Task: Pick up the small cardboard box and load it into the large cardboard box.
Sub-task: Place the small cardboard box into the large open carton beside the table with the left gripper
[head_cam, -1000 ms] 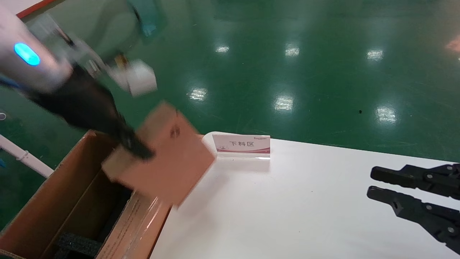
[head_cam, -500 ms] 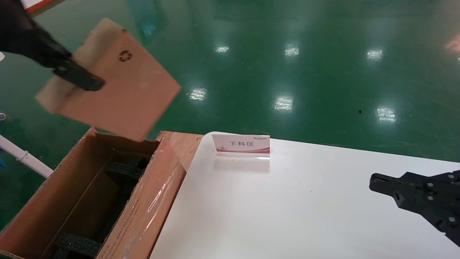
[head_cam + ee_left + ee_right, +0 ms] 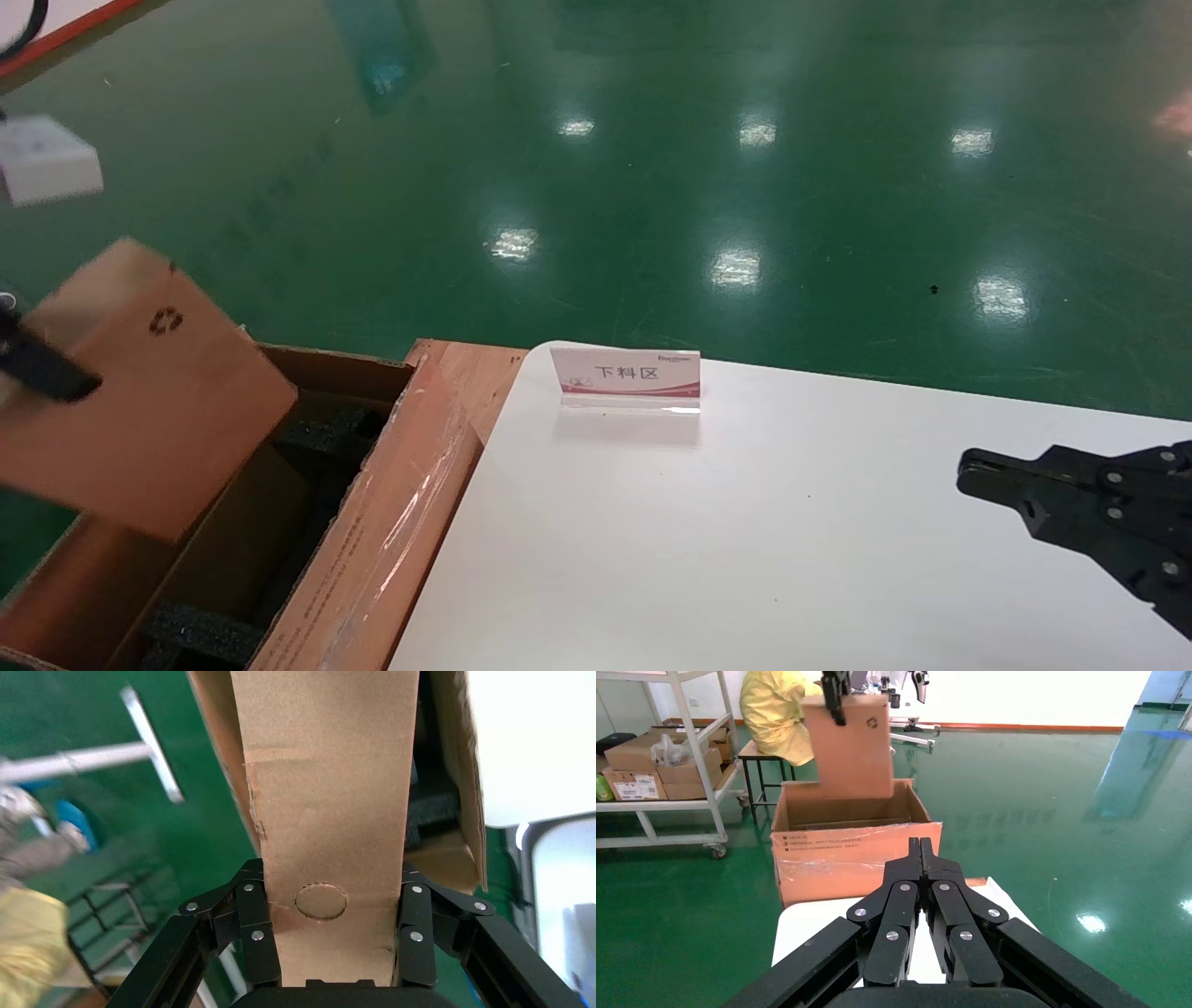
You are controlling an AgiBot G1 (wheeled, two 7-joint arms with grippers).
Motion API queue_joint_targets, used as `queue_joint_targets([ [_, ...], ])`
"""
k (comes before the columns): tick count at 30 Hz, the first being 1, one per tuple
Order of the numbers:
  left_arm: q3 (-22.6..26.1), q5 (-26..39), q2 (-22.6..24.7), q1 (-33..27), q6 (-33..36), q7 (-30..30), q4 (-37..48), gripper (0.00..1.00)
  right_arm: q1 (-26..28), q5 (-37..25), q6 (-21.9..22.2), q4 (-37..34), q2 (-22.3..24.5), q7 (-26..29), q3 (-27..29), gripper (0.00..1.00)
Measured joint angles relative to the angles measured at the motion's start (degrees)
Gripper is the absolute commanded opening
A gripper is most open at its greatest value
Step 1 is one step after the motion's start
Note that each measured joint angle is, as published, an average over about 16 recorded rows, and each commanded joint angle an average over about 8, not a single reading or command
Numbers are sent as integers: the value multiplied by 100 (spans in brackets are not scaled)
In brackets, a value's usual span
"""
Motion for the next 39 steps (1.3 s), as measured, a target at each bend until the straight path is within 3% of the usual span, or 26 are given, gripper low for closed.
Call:
queue_joint_targets([
  [8, 392, 24, -423, 378, -318, 118, 268, 0, 1, 2, 1, 0, 1, -1, -3, 100],
  [21, 398, 88, -995, 1269, -1090, 136, 580, 0, 2, 5, 3, 0, 3, -3, -7, 100],
  [39, 430, -4, -846, 2452, -1792, 372, 1316, 0, 3, 9, 6, 0, 5, -6, -13, 100],
])
